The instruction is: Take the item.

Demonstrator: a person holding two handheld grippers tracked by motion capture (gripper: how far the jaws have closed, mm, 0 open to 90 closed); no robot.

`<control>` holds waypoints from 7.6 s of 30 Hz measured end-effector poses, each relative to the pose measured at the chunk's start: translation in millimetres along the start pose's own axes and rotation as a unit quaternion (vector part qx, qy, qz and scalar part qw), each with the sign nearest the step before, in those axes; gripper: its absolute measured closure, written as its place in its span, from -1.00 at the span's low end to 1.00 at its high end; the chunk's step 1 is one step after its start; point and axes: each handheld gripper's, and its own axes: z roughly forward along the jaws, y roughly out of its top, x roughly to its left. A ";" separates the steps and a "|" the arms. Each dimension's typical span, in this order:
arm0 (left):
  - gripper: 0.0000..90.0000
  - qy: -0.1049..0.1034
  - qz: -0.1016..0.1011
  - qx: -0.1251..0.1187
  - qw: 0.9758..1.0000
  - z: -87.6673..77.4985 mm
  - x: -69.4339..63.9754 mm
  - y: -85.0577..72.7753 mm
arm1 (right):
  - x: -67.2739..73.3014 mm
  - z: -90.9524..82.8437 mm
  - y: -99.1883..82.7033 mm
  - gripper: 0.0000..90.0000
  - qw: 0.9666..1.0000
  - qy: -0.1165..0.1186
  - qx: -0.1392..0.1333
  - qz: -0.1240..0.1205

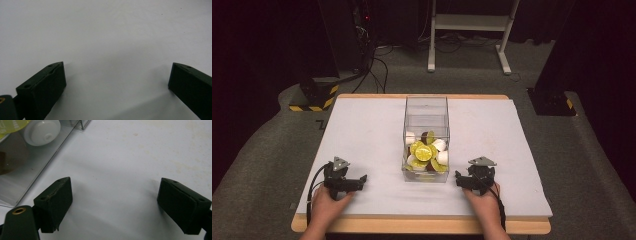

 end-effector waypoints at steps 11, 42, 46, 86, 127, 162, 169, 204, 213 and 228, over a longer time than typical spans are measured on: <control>-0.97 0.000 -0.003 -0.002 1.000 0.2 -0.5 -0.2 | 0.0 -0.1 0.1 -0.71 1.000 0.000 0.000 0.000; -0.97 0.001 -0.003 -0.002 1.000 0.2 -0.6 -0.1 | -4.5 -4.9 4.4 -0.77 0.999 0.028 -0.024 -0.004; -0.97 0.001 -0.003 -0.002 1.000 0.3 -0.6 -0.1 | -5.0 -7.3 5.3 -0.77 0.999 0.031 -0.029 -0.003; -0.97 0.001 0.001 0.001 1.000 0.2 -0.1 0.2 | -4.9 -48.9 19.4 -0.71 0.994 0.042 -0.097 -0.021; -0.97 0.001 0.000 0.000 1.000 0.2 -0.2 0.2 | 5.1 -61.6 46.1 -0.69 0.989 0.060 -0.130 -0.025; -0.97 0.001 0.000 0.000 1.000 0.2 -0.2 0.2 | 29.6 -63.9 70.2 -0.69 0.985 0.098 -0.138 -0.037; -0.97 0.001 0.000 0.000 1.000 0.2 -0.2 0.2 | 37.2 -60.9 73.4 -0.69 0.984 0.105 -0.136 -0.042; -0.97 0.001 0.000 0.000 1.000 0.2 -0.2 0.2 | 67.7 -49.2 85.3 -0.62 0.980 0.143 -0.122 -0.063; -0.97 0.001 0.000 0.000 1.000 0.2 -0.2 0.2 | 74.2 -47.1 89.2 -0.64 0.980 0.147 -0.118 -0.071; -0.97 0.001 0.000 0.000 1.000 0.1 -0.2 0.2 | 82.6 -40.4 95.0 -0.63 0.979 0.159 -0.109 -0.072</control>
